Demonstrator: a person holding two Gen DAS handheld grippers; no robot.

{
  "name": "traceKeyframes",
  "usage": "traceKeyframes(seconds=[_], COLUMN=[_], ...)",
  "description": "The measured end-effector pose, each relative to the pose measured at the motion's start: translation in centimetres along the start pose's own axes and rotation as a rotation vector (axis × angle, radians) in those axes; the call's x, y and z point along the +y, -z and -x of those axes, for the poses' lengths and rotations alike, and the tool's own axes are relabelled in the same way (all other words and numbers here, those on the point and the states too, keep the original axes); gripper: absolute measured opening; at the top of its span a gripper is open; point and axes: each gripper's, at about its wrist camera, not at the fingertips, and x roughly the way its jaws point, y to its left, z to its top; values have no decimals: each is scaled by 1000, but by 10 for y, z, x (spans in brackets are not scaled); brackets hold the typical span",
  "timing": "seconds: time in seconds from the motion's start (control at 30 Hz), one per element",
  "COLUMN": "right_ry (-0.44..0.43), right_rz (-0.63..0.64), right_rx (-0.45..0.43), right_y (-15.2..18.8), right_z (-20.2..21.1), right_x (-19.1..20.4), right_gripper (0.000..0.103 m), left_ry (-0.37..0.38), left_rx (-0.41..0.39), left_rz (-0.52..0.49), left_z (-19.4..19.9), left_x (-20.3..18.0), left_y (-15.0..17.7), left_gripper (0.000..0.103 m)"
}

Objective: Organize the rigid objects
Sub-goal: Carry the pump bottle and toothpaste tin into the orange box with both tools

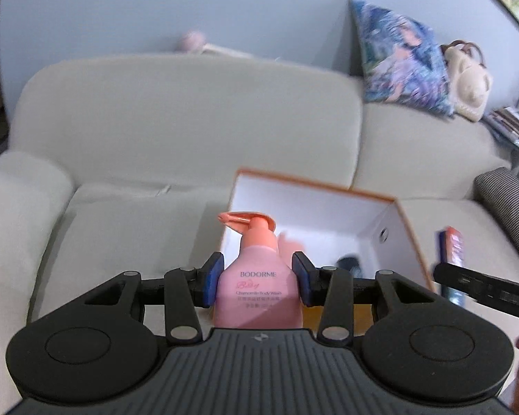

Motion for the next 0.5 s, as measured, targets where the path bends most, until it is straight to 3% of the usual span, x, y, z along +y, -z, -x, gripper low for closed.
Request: traceKeyframes(seconds=[0.2, 0.5], right_ry=[3, 62], right_rz=[-65, -61], right_rx=[17, 172], right_y=[-24, -21], right_z=[-57, -133], right_x=[-10, -17], right_gripper=[46, 46], left_ry=[33, 11], left_rx=[7, 164], left_rz=[-12, -26], left_z=[-60, -148], left_x=[-24, -37], left_y=[-25, -17], left_gripper=[49, 49])
